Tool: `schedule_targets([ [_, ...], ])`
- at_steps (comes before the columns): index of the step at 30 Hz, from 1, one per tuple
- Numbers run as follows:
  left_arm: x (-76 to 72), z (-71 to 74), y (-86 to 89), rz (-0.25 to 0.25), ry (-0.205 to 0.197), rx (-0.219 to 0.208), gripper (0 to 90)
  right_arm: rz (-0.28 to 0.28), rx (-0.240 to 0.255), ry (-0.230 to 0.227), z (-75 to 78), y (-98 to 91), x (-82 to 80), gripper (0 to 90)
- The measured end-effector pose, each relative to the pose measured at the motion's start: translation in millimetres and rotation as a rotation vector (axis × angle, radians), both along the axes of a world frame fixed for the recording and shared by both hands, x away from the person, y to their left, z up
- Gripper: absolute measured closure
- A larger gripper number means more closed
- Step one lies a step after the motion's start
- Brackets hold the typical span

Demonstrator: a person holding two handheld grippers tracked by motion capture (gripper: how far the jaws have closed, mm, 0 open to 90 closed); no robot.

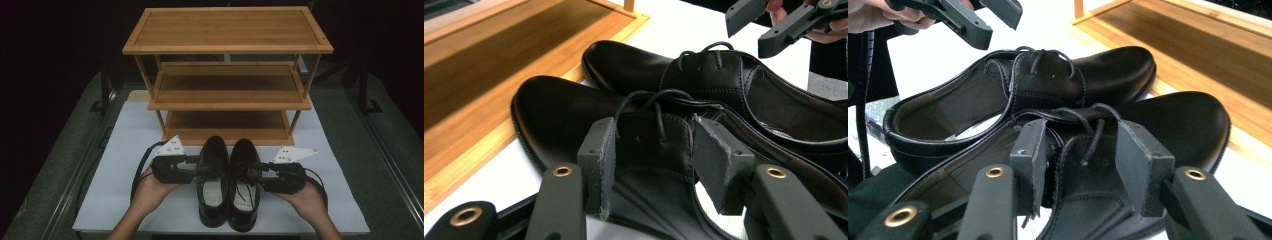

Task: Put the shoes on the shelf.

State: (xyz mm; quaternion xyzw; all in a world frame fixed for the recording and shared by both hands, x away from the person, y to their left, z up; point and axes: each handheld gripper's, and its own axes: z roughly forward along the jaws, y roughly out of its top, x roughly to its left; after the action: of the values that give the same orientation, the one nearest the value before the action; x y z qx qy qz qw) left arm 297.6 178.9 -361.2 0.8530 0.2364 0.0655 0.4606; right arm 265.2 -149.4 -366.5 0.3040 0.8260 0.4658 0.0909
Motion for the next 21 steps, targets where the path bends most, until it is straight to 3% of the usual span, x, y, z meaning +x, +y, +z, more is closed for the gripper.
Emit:
schedule_targets([
  [5,2.2,-6.3,-3.9,-0.012,0.015,-0.022,48.5,-0.010,-0.016,0.009,-5.1,3.4,2.1,56.0],
  [14,4.7,-19.3,-9.5,-0.019,0.041,-0.017,50.3,-0.012,-0.035,0.040,-18.0,5.7,3.1,57.6],
  [19,3.5,-20.4,-11.0,-0.030,0.038,-0.006,53.8,-0.006,-0.036,0.045,-19.7,7.9,2.2,60.2],
  [21,1.8,-21.0,-11.9,-0.035,0.026,0.019,52.3,-0.012,-0.045,0.040,-19.7,8.3,0.4,58.3],
])
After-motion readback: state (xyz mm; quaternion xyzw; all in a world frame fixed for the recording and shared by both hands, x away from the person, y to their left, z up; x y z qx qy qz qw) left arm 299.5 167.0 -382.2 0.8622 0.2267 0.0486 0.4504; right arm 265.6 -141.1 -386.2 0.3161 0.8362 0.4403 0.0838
